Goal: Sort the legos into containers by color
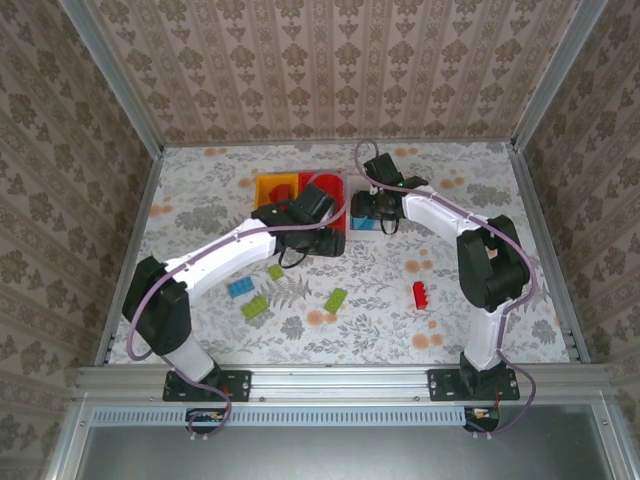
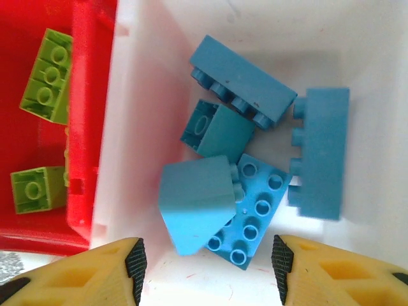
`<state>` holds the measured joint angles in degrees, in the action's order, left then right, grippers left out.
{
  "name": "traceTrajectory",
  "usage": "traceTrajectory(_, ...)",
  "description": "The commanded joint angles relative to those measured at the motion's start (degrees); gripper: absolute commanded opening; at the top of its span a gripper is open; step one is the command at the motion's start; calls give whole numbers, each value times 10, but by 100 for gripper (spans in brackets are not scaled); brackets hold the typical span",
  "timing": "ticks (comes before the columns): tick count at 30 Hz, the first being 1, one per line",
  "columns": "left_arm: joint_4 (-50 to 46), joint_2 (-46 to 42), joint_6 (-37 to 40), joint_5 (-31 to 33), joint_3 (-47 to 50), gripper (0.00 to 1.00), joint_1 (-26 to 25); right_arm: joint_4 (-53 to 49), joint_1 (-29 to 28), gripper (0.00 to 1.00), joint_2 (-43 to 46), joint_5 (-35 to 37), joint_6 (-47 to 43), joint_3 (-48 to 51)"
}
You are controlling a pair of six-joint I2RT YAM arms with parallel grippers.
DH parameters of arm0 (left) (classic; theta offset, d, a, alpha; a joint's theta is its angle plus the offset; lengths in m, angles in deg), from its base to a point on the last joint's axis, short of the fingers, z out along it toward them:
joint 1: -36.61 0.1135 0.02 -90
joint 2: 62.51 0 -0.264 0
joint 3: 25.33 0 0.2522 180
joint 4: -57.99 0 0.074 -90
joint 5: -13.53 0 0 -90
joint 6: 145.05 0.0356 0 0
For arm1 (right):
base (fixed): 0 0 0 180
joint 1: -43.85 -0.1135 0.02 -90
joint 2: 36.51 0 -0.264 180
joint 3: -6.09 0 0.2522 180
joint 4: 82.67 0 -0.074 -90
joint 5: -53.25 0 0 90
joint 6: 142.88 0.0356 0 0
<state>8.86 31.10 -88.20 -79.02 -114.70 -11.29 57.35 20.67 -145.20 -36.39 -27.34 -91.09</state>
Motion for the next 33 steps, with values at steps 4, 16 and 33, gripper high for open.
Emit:
traceTrajectory(4, 33, 51, 6, -32, -50, 60, -47, -43, 16, 57, 128, 28, 6, 24)
traceTrajectory(16, -29, 259, -55, -77, -242, 68, -155, -289, 68, 68, 378, 180, 69, 77)
traceTrajectory(33, -210, 496, -163, -125, -525, 74, -185, -353, 103, 75, 538, 162, 46, 120)
